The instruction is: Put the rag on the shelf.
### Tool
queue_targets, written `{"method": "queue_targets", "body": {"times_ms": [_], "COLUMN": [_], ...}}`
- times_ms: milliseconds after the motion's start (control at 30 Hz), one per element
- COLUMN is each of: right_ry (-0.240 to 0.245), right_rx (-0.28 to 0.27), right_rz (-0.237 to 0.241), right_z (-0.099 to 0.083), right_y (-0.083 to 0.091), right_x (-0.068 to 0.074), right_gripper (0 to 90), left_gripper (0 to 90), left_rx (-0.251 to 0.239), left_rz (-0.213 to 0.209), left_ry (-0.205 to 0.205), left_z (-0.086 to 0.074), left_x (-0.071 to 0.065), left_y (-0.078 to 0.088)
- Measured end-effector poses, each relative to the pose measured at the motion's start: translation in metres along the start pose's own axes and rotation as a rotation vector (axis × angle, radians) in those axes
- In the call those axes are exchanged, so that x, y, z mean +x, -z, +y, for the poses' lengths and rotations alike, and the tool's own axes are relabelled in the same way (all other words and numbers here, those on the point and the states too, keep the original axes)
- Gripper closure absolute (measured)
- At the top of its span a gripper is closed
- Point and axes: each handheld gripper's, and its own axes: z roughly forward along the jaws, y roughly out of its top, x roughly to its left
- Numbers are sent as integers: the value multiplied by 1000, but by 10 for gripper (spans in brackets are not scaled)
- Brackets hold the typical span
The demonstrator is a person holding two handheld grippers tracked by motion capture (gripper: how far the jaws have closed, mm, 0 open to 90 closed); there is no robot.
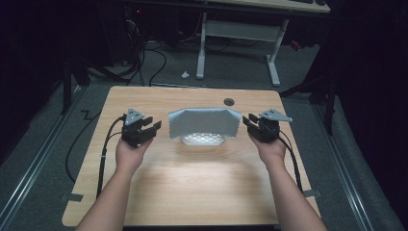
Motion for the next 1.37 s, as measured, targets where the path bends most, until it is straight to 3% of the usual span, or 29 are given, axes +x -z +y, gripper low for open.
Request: {"method": "queue_targets", "body": {"times_ms": [133, 200, 267, 300, 467, 567, 767, 867, 967, 1033, 1100, 1200, 1300, 1367], "right_ry": [30, 57, 68, 78, 124, 118, 139, 156, 160, 166, 171, 232, 185, 187], "right_rx": [-1, -28, -10, -26, 0, 11, 72, 112, 151, 158, 183, 199, 203, 198], "right_rz": [3, -6, -2, 3, 13, 33, 72, 92, 105, 95, 103, 108, 123, 118], "right_z": [-4, -7, -10, -13, -29, -42, -69, -83, -97, -107, -122, -126, -125, -126], "right_y": [20, 31, 41, 46, 65, 73, 75, 72, 70, 69, 70, 69, 67, 66], "right_x": [9, 15, 21, 24, 44, 56, 83, 97, 109, 115, 121, 124, 119, 116], "right_gripper": [629, 619, 603, 596, 561, 548, 474, 443, 422, 418, 424, 416, 416, 417], "left_gripper": [522, 508, 491, 480, 431, 416, 397, 400, 416, 405, 406, 402, 400, 401], "left_rx": [-6, -9, -11, -15, -5, 26, 101, 138, 160, 197, 203, 220, 221, 226], "left_rz": [-14, -31, -47, -57, -118, -145, -214, -247, -263, -259, -253, -247, -244, -242], "left_ry": [-9, -8, -12, -15, -31, -50, -84, -65, -41, -71, -90, -112, -123, -119], "left_z": [-13, -20, -25, -28, -42, -54, -77, -94, -109, -112, -114, -114, -115, -116], "left_x": [-3, -7, -12, -15, -38, -55, -95, -108, -113, -116, -117, -120, -121, -121], "left_y": [17, 26, 36, 41, 57, 60, 56, 53, 54, 52, 50, 46, 45, 45]}}
